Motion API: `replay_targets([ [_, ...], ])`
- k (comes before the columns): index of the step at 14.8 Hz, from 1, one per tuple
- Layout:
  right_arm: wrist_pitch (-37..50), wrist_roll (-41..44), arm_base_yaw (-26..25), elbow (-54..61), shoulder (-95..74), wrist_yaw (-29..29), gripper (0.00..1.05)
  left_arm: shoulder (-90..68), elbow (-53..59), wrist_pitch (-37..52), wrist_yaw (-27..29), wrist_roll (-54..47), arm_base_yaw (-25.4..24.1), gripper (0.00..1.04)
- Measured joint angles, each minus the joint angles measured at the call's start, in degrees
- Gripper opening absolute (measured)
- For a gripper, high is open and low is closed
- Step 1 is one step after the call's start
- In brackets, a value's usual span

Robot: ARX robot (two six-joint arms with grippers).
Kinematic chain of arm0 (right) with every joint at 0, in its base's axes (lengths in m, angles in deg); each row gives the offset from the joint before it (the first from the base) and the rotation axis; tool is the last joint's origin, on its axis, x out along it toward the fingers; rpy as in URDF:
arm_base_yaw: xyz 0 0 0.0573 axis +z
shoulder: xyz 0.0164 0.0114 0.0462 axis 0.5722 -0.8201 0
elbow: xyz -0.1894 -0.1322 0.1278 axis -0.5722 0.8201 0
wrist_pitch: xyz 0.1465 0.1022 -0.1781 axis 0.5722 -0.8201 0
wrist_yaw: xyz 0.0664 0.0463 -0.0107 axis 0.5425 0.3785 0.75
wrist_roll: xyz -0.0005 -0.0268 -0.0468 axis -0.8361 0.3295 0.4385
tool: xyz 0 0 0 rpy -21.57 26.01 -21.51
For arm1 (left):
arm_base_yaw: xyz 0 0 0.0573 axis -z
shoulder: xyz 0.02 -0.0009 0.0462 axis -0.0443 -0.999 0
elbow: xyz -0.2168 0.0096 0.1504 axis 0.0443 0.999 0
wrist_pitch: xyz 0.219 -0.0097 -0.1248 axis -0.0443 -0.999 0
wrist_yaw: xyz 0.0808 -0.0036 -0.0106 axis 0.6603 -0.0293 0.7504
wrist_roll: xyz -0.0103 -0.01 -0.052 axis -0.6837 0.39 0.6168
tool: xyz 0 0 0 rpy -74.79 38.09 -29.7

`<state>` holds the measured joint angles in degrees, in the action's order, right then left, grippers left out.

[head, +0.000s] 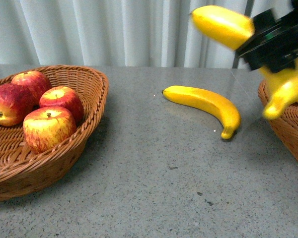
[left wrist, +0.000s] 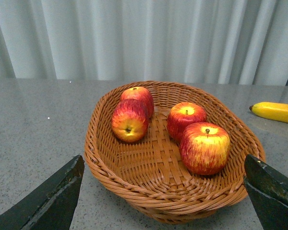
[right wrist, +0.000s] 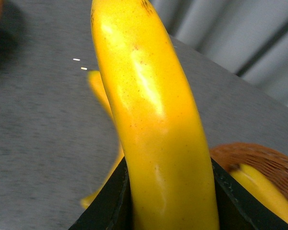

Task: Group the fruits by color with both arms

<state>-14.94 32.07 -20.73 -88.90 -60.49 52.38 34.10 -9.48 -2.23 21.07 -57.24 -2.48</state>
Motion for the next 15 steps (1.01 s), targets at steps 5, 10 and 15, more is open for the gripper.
replay_targets([
  [5, -6.69, 9.11, -17.14, 4.59, 2.34, 0.85, 0.35, 0.0, 0.0, 0.0, 0.0, 0.0, 0.0, 0.98],
  [10, -8.17, 12.79, -12.26, 0.72, 3.96, 0.94, 0.89, 0.0, 0.0, 0.0, 0.0, 0.0, 0.0, 0.98],
  [15, -4.66, 7.5, -1.2, -14.91, -10.54, 5.7, 0.98, 0.0, 0.02, 0.0, 0.0, 0.0, 0.0, 0.98],
])
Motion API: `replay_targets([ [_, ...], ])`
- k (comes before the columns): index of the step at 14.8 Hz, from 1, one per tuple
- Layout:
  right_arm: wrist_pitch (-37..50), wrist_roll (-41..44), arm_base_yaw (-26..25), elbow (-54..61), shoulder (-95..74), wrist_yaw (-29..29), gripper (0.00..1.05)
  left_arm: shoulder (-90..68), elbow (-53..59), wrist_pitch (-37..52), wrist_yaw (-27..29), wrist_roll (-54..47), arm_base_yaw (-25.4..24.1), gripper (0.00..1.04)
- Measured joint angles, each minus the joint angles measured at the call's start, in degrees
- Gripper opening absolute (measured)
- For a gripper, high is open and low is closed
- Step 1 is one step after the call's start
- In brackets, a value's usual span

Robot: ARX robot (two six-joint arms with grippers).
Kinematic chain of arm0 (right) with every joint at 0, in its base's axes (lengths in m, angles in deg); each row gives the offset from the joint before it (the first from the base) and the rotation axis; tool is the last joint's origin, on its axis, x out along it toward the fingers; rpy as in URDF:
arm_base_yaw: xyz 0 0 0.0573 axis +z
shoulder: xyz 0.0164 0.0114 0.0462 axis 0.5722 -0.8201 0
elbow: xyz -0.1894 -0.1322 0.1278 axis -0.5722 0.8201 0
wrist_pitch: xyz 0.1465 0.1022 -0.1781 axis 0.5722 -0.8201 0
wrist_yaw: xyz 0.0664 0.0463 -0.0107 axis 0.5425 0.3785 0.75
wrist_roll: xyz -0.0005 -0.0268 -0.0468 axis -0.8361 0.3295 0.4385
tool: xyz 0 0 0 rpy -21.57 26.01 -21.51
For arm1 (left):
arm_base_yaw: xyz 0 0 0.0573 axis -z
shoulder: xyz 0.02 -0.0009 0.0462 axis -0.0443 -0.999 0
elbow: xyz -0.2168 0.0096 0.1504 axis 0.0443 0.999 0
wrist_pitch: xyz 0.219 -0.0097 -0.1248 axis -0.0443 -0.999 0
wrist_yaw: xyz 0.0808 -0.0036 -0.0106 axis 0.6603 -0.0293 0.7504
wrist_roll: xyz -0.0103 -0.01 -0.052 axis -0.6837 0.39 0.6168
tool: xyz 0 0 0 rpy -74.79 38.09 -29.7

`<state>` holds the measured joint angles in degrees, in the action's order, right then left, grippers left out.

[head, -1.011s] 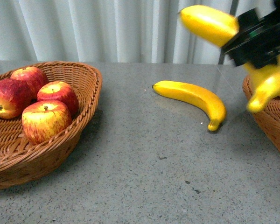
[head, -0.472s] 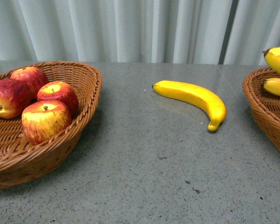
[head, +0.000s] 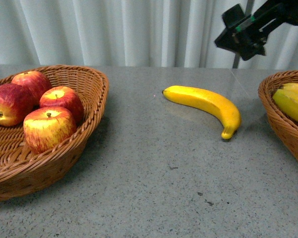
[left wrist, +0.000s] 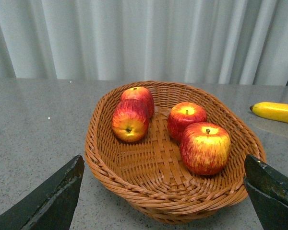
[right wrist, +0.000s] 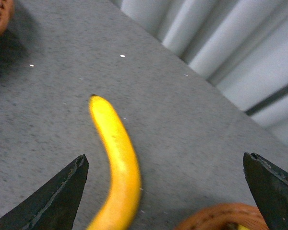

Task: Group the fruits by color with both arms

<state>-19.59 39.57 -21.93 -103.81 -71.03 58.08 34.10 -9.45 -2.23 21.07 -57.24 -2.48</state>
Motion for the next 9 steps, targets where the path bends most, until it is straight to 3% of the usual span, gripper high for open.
replay_targets([
  [5, -8.2, -0.04, 5.64, -15.87, -19.17, 2.08, 0.98, 0.0, -0.02, 0.02, 0.0, 0.0, 0.0, 0.98],
  [9, -14.38, 1.2, 4.7, -24.04, -26.62, -3.48, 0.98, 0.0, -0.02, 0.0, 0.0, 0.0, 0.0, 0.98],
])
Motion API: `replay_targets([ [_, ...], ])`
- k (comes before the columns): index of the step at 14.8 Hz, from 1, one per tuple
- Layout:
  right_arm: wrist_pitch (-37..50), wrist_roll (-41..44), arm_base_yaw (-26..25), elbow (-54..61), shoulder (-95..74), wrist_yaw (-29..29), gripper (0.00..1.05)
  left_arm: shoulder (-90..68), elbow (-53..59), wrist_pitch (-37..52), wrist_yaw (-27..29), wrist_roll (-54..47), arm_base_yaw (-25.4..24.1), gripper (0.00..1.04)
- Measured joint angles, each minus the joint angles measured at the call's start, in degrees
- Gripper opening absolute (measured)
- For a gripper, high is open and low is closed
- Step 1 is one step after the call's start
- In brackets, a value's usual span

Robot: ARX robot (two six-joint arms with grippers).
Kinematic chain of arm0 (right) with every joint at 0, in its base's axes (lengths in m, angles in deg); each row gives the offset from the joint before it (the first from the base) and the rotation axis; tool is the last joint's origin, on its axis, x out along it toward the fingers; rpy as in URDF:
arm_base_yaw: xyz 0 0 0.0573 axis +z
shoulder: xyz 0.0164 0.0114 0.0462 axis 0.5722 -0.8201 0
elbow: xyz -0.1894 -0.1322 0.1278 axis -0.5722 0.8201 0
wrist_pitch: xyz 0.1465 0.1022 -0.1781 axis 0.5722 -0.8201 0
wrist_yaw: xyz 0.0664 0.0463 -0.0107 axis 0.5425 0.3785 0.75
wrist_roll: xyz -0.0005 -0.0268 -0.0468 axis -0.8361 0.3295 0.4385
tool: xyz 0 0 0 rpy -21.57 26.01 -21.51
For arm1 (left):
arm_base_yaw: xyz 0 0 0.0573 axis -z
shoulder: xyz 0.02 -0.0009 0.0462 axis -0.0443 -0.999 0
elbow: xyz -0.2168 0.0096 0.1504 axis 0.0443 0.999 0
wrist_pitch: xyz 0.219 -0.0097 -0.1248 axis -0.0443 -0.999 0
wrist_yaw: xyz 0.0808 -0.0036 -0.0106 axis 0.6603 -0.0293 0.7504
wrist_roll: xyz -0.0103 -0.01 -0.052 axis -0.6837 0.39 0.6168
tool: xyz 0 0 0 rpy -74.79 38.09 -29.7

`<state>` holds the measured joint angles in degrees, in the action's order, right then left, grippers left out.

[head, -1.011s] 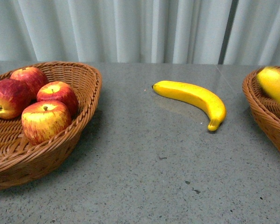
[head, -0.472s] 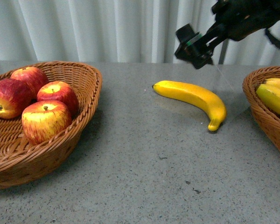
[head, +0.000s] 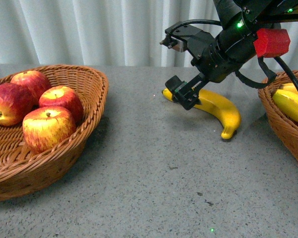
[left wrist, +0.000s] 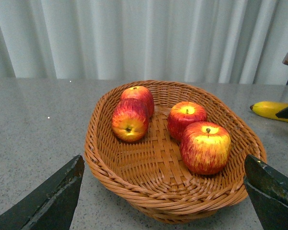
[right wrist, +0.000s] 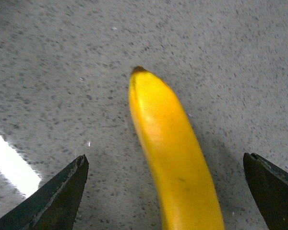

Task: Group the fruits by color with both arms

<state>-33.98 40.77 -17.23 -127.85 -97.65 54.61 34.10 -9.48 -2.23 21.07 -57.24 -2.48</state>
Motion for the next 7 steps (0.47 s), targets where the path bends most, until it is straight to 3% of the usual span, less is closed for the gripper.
replay_targets([
  [6, -8.55, -1.27, -1.62, -1.99, -2.16, -2.75, 0.98, 0.0, 0.0, 0.0, 0.0, 0.02, 0.0, 0.98],
  [7, -9.05, -0.94, -1.55, -1.97, -2.16, -2.19, 0.88, 0.0, 0.0, 0.0, 0.0, 0.0, 0.0, 0.98],
])
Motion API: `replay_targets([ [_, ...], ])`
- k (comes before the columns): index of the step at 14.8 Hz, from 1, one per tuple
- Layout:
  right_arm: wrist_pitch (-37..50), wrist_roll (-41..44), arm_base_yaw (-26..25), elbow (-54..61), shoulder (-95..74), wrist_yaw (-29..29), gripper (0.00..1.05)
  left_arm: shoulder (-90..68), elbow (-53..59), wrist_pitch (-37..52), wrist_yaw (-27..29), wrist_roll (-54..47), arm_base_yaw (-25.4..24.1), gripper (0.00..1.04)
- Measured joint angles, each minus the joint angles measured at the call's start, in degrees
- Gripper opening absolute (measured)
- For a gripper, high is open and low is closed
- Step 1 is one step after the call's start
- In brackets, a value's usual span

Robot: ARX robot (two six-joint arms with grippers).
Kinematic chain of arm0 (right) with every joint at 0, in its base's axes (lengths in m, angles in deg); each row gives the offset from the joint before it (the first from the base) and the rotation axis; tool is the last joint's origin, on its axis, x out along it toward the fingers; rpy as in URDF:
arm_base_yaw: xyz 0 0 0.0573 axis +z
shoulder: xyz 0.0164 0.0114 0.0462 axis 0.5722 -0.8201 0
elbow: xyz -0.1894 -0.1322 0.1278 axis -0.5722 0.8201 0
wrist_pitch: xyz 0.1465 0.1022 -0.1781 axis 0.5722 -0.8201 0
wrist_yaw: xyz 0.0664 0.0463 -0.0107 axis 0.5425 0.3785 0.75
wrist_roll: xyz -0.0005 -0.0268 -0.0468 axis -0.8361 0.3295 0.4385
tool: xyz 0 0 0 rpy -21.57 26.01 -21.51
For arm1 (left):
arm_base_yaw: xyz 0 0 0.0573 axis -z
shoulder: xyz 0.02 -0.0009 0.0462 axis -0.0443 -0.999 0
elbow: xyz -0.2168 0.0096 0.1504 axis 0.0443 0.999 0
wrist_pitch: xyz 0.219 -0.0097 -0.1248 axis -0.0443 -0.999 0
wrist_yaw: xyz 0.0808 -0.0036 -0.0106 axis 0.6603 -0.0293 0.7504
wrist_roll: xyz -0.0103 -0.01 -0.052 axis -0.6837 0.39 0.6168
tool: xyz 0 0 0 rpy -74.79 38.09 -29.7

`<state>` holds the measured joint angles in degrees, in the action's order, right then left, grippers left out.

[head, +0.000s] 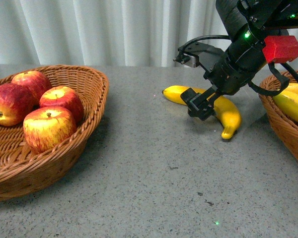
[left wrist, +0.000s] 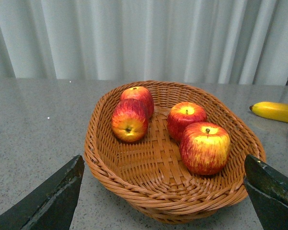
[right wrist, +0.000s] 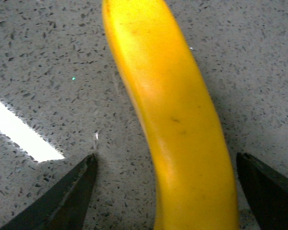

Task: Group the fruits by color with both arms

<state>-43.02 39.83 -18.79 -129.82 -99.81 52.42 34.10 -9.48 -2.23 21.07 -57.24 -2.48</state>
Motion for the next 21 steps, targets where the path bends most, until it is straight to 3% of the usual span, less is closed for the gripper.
replay_targets([
  [3, 0.83, 0.68, 0.57, 0.61, 0.02, 0.17, 0.53, 0.0, 0.0, 0.0, 0.0, 0.0, 0.0, 0.98],
  [5, 2.67, 0.13, 0.7, 0.66, 0.02, 0.2, 0.35, 0.0, 0.0, 0.0, 0.0, 0.0, 0.0, 0.98],
  [9, 21.75, -12.22, -1.29, 8.22, 8.68, 12.28, 0.32, 0.0, 0.0, 0.0, 0.0, 0.0, 0.0, 0.98],
  [12, 35.04, -23.76, -6.34, 17.97, 23.69, 14.64, 0.32, 0.0, 0.0, 0.0, 0.0, 0.0, 0.0, 0.98],
  [13, 35.1, -24.98, -9.35, 22.51, 28.87, 14.47, 0.32, 0.0, 0.0, 0.0, 0.0, 0.0, 0.0, 0.98],
  [15, 31.06, -24.04, -14.21, 29.92, 33.83, 13.2, 0.32, 0.0, 0.0, 0.0, 0.0, 0.0, 0.0, 0.98],
  [16, 23.61, -16.59, -20.35, 38.64, 36.28, 10.16, 0.32, 0.0, 0.0, 0.0, 0.0, 0.0, 0.0, 0.98],
  [17, 22.53, -3.19, -26.49, 44.87, 41.24, 7.04, 0.32, 0.0, 0.0, 0.0, 0.0, 0.0, 0.0, 0.98],
  [18, 21.94, -0.15, -27.82, 48.52, 43.6, 10.1, 0.57, 0.0, 0.0, 0.0, 0.0, 0.0, 0.0, 0.98],
  [19, 22.97, -3.21, -28.2, 48.68, 50.47, 14.34, 0.92, 0.0, 0.0, 0.0, 0.0, 0.0, 0.0, 0.98],
  [20, 23.61, -5.14, -28.15, 49.18, 53.57, 15.63, 1.0, 0.0, 0.0, 0.0, 0.0, 0.0, 0.0, 0.98],
  [21, 24.15, -6.56, -27.91, 50.25, 56.59, 16.48, 0.97, 0.0, 0.0, 0.0, 0.0, 0.0, 0.0, 0.98],
])
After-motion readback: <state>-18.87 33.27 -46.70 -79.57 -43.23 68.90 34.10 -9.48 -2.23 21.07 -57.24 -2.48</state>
